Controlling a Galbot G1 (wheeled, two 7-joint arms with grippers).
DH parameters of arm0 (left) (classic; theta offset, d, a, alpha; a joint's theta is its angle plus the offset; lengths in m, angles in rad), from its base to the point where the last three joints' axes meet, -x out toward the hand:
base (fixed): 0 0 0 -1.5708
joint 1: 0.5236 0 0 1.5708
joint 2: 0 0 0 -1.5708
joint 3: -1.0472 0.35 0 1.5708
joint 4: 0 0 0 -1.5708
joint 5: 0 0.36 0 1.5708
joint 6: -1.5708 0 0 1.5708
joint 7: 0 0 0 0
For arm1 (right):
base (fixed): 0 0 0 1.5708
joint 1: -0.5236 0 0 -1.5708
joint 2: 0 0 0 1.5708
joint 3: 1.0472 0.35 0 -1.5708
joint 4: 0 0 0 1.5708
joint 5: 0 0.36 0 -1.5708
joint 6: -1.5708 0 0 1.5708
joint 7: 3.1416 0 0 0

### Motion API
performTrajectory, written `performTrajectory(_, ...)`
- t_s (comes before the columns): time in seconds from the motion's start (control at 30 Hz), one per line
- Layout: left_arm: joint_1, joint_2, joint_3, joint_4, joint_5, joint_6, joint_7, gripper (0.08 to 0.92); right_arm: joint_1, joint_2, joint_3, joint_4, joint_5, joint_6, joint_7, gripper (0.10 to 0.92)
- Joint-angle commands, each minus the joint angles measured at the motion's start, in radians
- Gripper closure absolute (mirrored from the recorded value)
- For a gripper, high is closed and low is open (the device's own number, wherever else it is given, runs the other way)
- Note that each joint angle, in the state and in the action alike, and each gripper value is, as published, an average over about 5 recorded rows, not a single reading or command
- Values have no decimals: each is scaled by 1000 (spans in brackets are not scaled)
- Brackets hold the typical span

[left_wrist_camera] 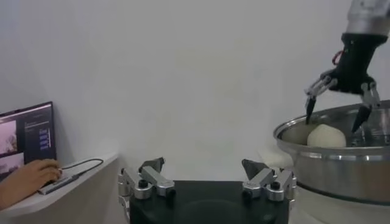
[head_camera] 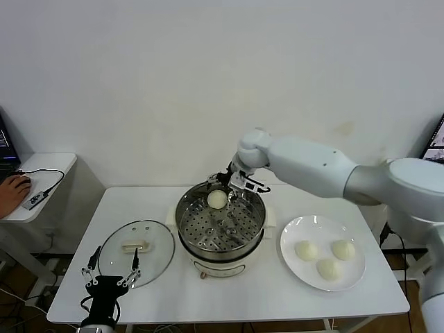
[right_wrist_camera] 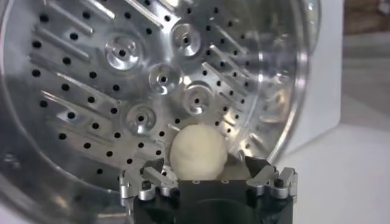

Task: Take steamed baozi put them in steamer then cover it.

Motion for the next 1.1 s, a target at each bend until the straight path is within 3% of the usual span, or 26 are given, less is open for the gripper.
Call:
performTrajectory(0.03,3,9,-2,-15,-6,31,-4,177,193,-233,-41,249,263,-442,-94,203)
performTrajectory(0.27,-5,58,-23,-34,-33,123,-22,177,231,-484,-72,431,381,-581,-89,203)
performTrajectory(0.5,-33,89,-31,-12,-42,152,-14,177,159,-664,-87,518,377,-627,-72,203)
performTrajectory(0.8,-57,84,-12,34,-27,151,0,177,-32,-721,-58,502,221,-568,-102,203)
performTrajectory(1.1,-62,81,-11,52,-14,151,5,177,-322,-678,121,391,108,-537,-97,203)
